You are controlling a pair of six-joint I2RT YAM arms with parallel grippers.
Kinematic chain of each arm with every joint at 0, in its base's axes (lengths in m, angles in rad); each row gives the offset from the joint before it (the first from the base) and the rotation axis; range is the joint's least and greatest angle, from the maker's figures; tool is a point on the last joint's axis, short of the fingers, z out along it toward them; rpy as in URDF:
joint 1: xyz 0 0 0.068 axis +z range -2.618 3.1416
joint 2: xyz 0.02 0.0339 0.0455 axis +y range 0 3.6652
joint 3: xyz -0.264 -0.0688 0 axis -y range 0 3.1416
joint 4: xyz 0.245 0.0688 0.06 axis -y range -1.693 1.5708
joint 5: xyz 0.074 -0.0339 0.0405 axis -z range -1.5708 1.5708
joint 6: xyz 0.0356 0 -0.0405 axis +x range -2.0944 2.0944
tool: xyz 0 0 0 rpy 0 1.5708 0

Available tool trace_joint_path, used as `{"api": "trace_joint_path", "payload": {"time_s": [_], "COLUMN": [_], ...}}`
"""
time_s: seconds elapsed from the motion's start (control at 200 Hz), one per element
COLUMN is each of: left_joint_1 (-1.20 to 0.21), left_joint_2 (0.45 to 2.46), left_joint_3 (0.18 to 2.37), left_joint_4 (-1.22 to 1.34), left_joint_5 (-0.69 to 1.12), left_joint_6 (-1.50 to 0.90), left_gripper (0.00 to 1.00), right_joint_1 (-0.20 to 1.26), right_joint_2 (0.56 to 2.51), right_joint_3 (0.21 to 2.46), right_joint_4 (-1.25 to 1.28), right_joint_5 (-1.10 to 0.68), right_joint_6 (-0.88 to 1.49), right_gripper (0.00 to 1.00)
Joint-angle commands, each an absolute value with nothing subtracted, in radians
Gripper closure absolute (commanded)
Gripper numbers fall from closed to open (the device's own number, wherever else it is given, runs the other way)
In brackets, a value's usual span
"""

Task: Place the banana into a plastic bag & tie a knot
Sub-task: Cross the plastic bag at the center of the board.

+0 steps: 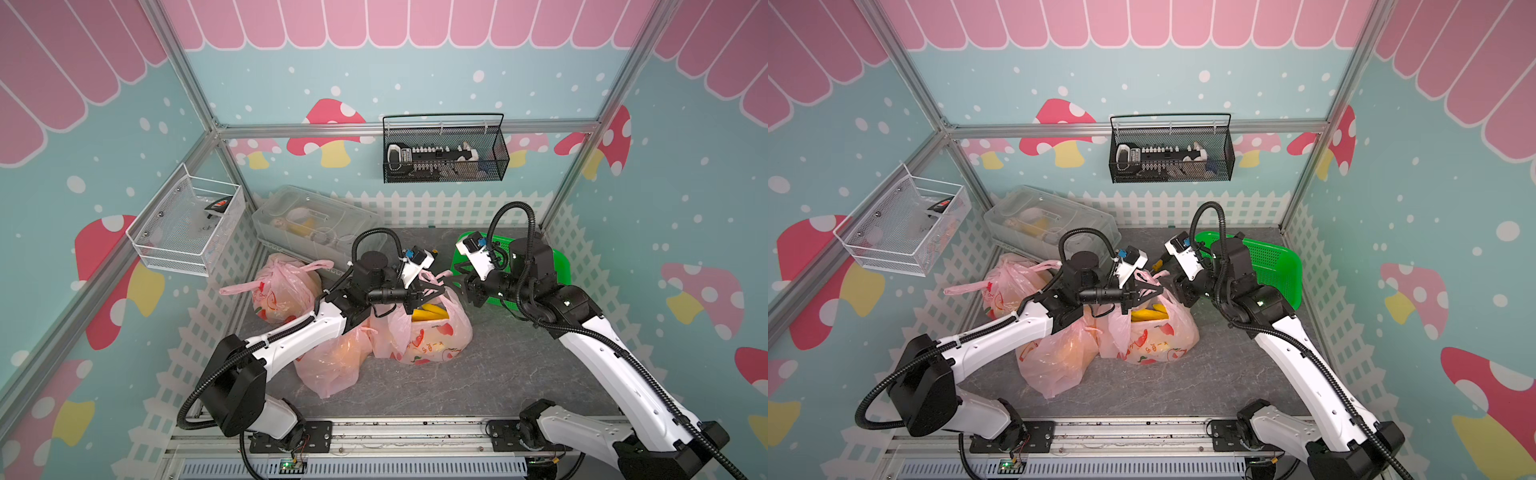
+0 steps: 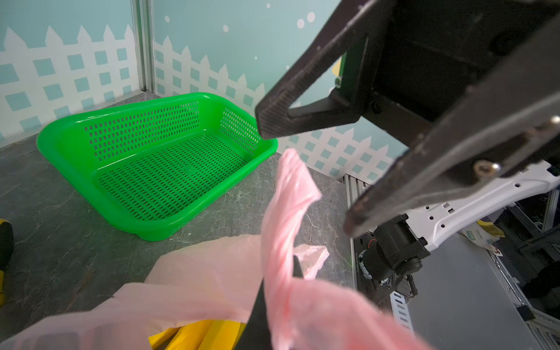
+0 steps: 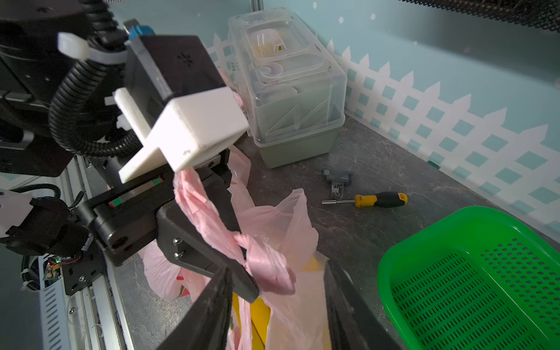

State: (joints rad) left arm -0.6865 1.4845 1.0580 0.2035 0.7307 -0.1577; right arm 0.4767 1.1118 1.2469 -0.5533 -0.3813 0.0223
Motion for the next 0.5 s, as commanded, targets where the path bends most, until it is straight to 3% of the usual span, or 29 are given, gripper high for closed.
{"api": "trace_joint_path", "payload": {"time_s": [0.0, 0.32, 0.495], "left_joint_1": [-0.682, -0.679, -0.668], "left_joint_2": [1.451, 1.445, 1.445], "left_joint_3": [1.043, 1.048, 1.045], "left_joint_4": [0.22, 0.196, 0.199], "left_joint_5": [0.768, 0.733, 0.704], "left_joint_6": [-0.122, -0.12, -0.142], "left_gripper": [0.97, 0.94, 0.92], "right_joint_1": [0.475, 0.477, 0.478], "right_joint_2": [1.13, 1.112, 1.068], "right_joint_3": [1.248, 1.262, 1.261], "right_joint_4": [-0.548, -0.548, -0.539], "right_joint_5": [-0.429, -0.377, -0.307], "right_joint_6": [0.007, 0.023, 0.043], "right_gripper": [0.61, 0.98, 1.0]}}
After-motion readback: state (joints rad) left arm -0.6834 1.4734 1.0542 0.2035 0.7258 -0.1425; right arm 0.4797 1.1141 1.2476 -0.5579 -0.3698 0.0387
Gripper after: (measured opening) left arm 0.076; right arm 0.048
